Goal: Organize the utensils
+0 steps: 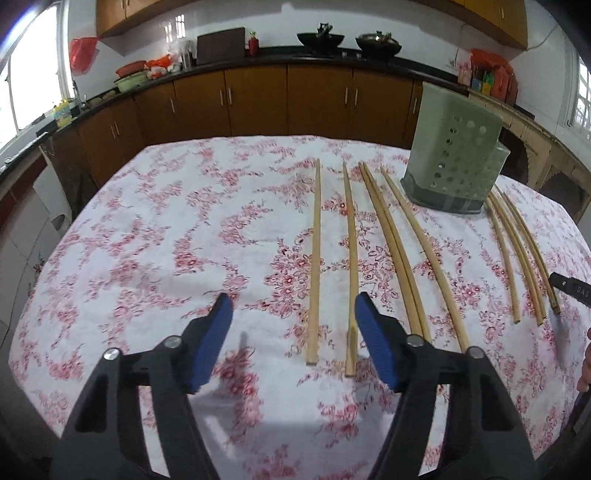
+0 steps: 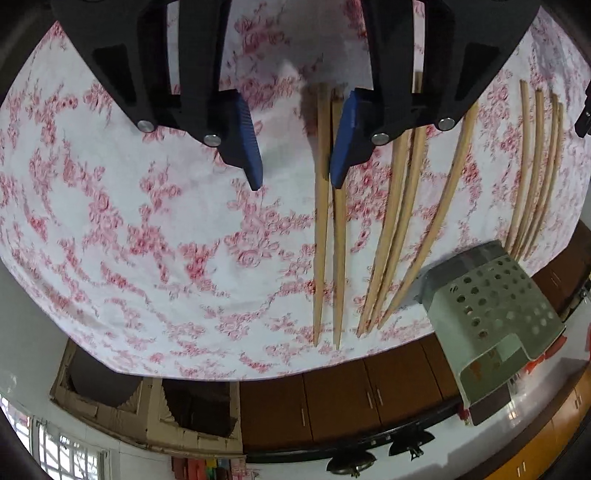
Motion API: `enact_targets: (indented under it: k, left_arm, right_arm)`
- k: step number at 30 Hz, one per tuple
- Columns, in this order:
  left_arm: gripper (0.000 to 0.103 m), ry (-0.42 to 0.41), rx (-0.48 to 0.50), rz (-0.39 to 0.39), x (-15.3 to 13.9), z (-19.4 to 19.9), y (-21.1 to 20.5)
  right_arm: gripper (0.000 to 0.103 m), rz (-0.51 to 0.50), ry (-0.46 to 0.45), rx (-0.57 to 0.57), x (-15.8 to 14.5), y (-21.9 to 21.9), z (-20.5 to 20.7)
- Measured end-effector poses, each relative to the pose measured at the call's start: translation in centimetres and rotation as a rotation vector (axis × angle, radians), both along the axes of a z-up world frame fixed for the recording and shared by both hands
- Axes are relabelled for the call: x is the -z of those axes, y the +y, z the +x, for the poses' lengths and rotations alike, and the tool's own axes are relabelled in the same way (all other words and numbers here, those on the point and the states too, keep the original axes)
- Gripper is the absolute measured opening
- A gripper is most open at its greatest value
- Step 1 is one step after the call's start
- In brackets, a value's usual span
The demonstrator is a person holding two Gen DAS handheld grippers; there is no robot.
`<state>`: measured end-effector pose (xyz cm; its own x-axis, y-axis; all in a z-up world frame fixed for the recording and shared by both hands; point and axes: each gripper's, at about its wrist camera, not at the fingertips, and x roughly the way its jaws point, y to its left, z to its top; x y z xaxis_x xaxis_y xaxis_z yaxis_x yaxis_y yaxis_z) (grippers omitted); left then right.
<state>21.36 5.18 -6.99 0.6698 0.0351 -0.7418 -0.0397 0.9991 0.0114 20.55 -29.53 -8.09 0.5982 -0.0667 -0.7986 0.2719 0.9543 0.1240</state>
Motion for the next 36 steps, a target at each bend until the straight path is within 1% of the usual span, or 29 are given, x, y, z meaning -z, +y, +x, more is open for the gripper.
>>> enact_targets:
  k: [3, 4, 5, 6, 7, 8, 9, 10, 12, 15, 17, 19, 21, 23, 30, 31, 33, 36]
  left_arm:
    - [0.06, 0.024, 0.008, -0.019, 0.5, 0.8, 0.1]
    - [0.059, 0.029, 0.009, -0.024, 0.7, 1.1, 0.1]
    - [0.058, 0.034, 0.009, -0.026, 0.8, 1.2, 0.1]
    - [0.056, 0.042, 0.01, -0.034, 1.0, 1.5, 0.3]
    - [0.055, 0.047, 0.012, -0.04, 1.1, 1.7, 0.3]
    - [0.051, 0.054, 0.014, -0.049, 1.2, 1.8, 0.5]
    - [0.046, 0.061, 0.018, -0.06, 1.4, 2.0, 0.7]
    - [0.044, 0.068, 0.024, -0.069, 1.5, 2.0, 0.8]
    - [0.035, 0.08, 0.036, -0.078, 1.7, 2.2, 0.9]
    - [0.03, 0.097, 0.057, -0.079, 2.2, 2.4, 0.7]
    - [0.028, 0.093, 0.063, -0.063, 2.3, 2.4, 0.5]
    - [0.025, 0.093, 0.065, -0.051, 2.3, 2.4, 0.3]
    - [0.019, 0.095, 0.065, -0.037, 2.3, 2.7, 0.3]
    - [0.017, 0.096, 0.069, -0.028, 2.3, 2.9, 0.3]
    - [0.017, 0.082, 0.1, 0.007, 2.4, 2.2, -0.7]
    - [0.016, 0.079, 0.102, 0.01, 2.4, 2.0, -0.8]
    - [0.008, 0.076, 0.113, 0.012, 2.4, 1.9, -1.1]
    - [0.008, 0.084, 0.117, 0.018, 2.3, 1.9, -1.3]
  right_arm:
    - [0.036, -0.017, 0.008, -0.017, 0.1, 0.1, 0.2]
    - [0.033, -0.035, 0.01, -0.021, 0.1, 0.3, 0.1]
    - [0.025, -0.049, 0.011, -0.02, 0.1, 0.3, 0.3]
    - [0.021, -0.064, 0.01, -0.014, 0.1, 0.3, 0.4]
    - [0.015, -0.06, 0.009, 0.002, 0.1, 0.0, 0.3]
    - [0.011, -0.049, 0.009, 0.013, 0.1, -0.4, 0.3]
    - [0.011, -0.04, 0.008, 0.022, 0.1, -0.8, 0.4]
    - [0.01, -0.035, 0.007, 0.029, 0.2, -1.1, 0.4]
    - [0.01, -0.042, 0.005, 0.025, 0.2, -1.2, 0.4]
    - [0.01, -0.056, 0.003, 0.024, 0.3, -1.1, 0.5]
    - [0.01, -0.057, 0.0, 0.025, 0.3, -1.1, 0.5]
    - [0.01, -0.057, -0.001, 0.023, 0.3, -1.0, 0.5]
    - [0.01, -0.057, -0.002, 0.021, 0.3, -1.0, 0.3]
    - [0.01, -0.051, -0.003, 0.02, 0.3, -1.1, 0.1]
    - [0.011, -0.057, -0.014, 0.009, 0.2, -0.9, -0.6]
    - [0.011, -0.058, -0.016, 0.005, 0.2, -0.9, -0.7]
    - [0.01, -0.055, -0.021, 0.001, 0.3, -1.0, -0.8]
    - [0.009, -0.027, -0.022, 0.0, 0.3, -1.1, -1.1]
